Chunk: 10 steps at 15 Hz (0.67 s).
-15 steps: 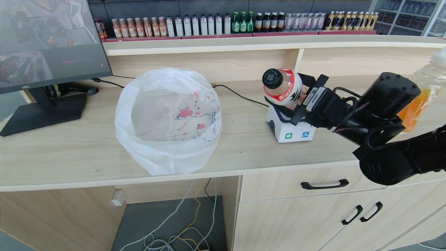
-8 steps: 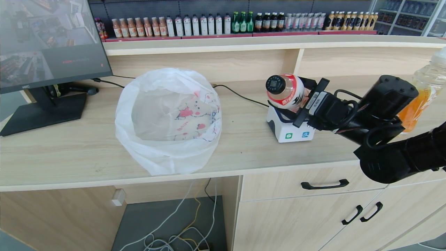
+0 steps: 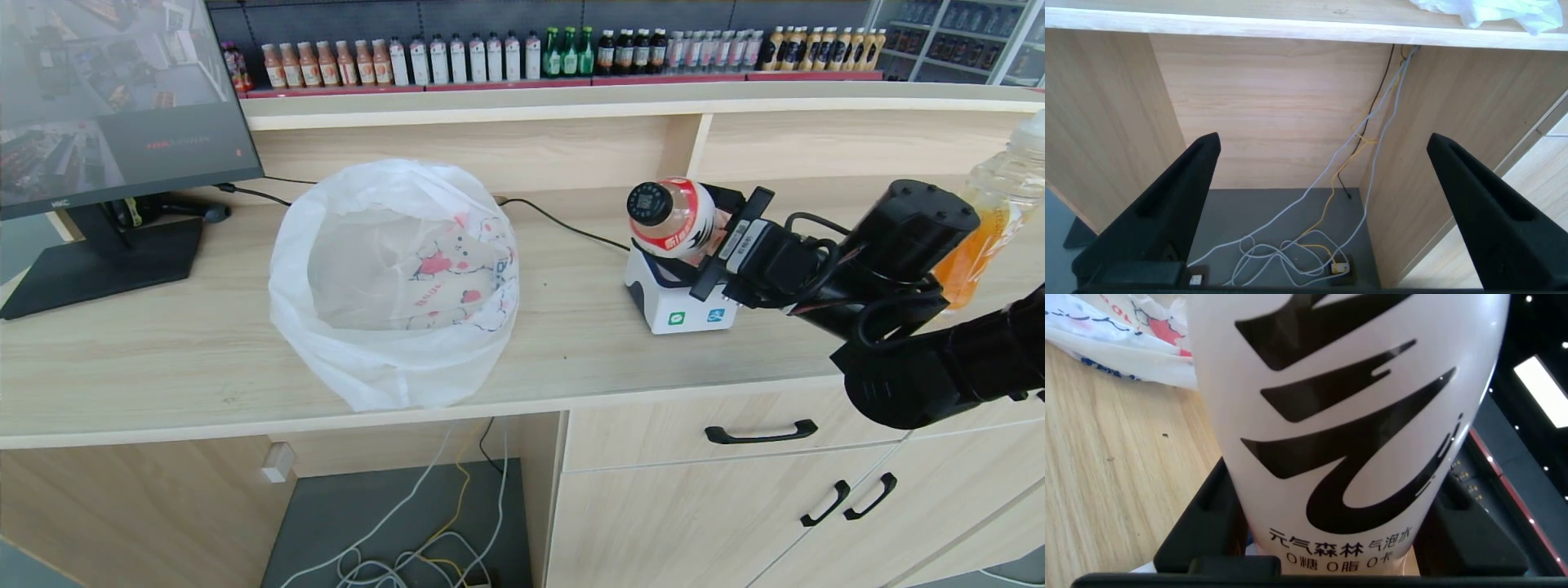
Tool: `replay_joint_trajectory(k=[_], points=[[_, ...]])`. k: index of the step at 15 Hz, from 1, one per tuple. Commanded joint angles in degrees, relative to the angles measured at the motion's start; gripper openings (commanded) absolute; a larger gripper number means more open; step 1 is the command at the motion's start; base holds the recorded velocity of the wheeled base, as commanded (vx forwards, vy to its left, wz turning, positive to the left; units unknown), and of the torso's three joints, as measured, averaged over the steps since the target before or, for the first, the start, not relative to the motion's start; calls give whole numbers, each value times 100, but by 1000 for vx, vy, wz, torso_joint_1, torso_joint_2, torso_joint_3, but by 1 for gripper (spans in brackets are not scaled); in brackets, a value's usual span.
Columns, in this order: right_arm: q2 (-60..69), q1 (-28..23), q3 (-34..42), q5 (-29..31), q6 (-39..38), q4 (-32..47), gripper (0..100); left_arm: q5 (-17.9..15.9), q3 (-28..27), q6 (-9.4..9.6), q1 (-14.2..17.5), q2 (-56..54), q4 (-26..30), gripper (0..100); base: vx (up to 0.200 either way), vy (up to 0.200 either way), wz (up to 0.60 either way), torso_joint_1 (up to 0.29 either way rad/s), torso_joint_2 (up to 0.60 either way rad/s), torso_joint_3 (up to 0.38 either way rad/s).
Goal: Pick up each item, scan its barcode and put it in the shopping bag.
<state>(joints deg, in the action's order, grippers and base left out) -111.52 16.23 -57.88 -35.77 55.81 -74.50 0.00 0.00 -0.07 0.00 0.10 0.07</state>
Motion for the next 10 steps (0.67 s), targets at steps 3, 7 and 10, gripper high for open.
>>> replay_joint_trajectory(k=[3,7,10], points=[[-1,3,5,0,0,-3,0,0,0,-1,0,-1,1,100,0,0,0,0,0,0],[34,3,14,-27,-17,-21,0,0,0,-1,0,-1,1,100,0,0,0,0,0,0],[69,3,14,-9,-17,-21,0,0,0,-1,0,-1,1,100,0,0,0,0,0,0]])
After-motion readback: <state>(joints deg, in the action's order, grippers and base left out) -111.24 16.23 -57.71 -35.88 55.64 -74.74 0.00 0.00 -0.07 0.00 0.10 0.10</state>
